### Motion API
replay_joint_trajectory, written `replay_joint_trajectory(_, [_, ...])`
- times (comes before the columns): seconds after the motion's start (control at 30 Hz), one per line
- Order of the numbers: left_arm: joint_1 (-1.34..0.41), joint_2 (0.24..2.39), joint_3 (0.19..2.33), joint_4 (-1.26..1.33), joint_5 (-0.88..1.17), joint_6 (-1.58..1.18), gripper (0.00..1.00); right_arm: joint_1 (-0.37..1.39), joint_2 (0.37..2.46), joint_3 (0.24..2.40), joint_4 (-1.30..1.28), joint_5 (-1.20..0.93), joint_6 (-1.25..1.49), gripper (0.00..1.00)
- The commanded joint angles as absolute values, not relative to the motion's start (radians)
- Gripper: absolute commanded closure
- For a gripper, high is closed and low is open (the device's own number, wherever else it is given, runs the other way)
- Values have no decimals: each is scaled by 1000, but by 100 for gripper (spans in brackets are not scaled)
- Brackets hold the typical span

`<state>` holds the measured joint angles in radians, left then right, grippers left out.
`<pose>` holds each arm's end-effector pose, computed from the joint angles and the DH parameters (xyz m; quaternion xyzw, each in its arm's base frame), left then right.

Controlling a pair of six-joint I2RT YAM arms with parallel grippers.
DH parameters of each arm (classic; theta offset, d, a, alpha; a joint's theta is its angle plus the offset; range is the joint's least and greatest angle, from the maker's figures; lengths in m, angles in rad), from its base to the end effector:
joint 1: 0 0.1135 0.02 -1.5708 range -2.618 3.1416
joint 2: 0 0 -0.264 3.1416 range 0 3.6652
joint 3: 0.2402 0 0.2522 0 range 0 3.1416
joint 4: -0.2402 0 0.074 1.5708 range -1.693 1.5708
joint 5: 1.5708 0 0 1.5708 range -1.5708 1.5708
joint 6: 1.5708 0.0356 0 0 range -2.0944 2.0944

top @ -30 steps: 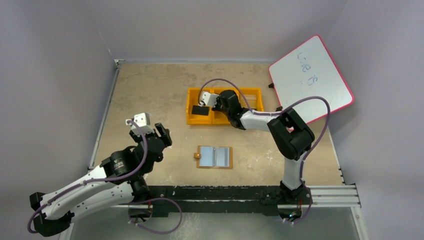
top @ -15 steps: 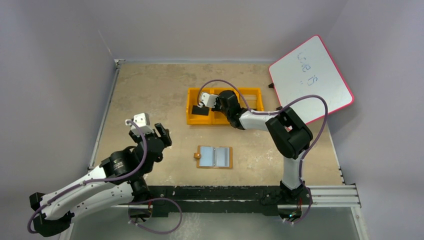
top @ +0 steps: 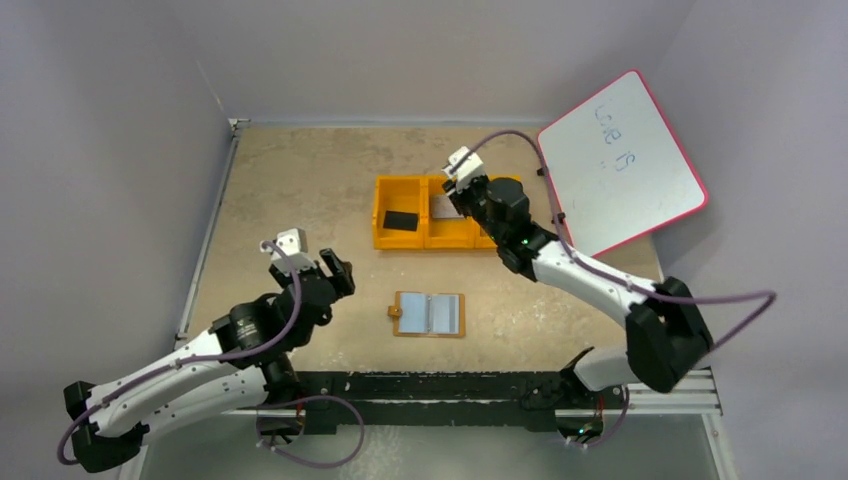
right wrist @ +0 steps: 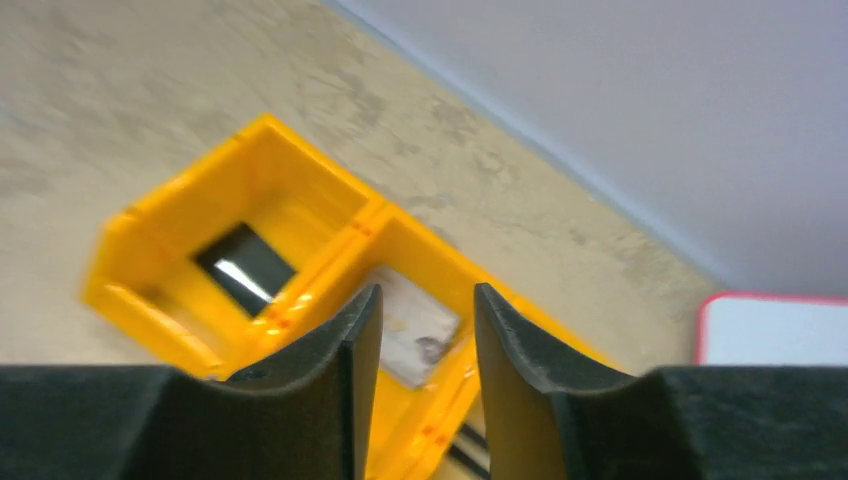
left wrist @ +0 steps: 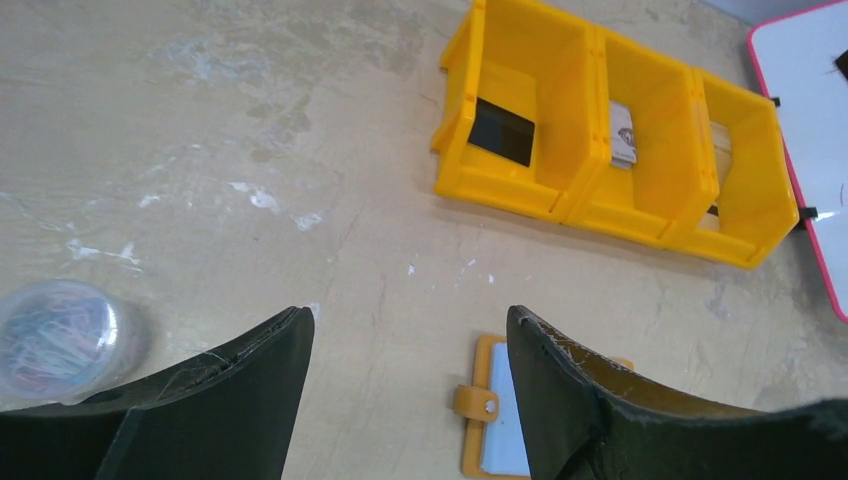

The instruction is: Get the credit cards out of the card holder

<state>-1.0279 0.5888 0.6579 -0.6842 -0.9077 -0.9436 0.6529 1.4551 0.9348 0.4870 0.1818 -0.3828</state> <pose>0.0855 -0.0874 0.2815 -0.1678 0.8059 -0.1296 0.5528 0.2747 0.2019 0.3024 -0.2995 0.6532 0.0286 0.6948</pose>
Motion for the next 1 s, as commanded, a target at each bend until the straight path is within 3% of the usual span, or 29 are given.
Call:
replay_joint_trajectory(0.0, [-1031,676,633,-505,-807,-950,30,647,1327,833,388,113,151,52])
replay_joint_trajectory(0.17, [-1031,849,632,-349,-709,-929,30,647,1269,729,285,-158,469,53])
replay_joint_trajectory(0.37, [-1031,1033,638,-166,-566,-932,34,647,1264,475,484,-321,788,62])
replay_joint_trajectory(0.67, [-1030,1203,644,-42,-452,-965,37,649,1246,384,403,-342,806,61])
replay_joint_trajectory(0.97, [-1031,1238,651,-165,-526,-989,37,649,1263,407,291,-279,762,59])
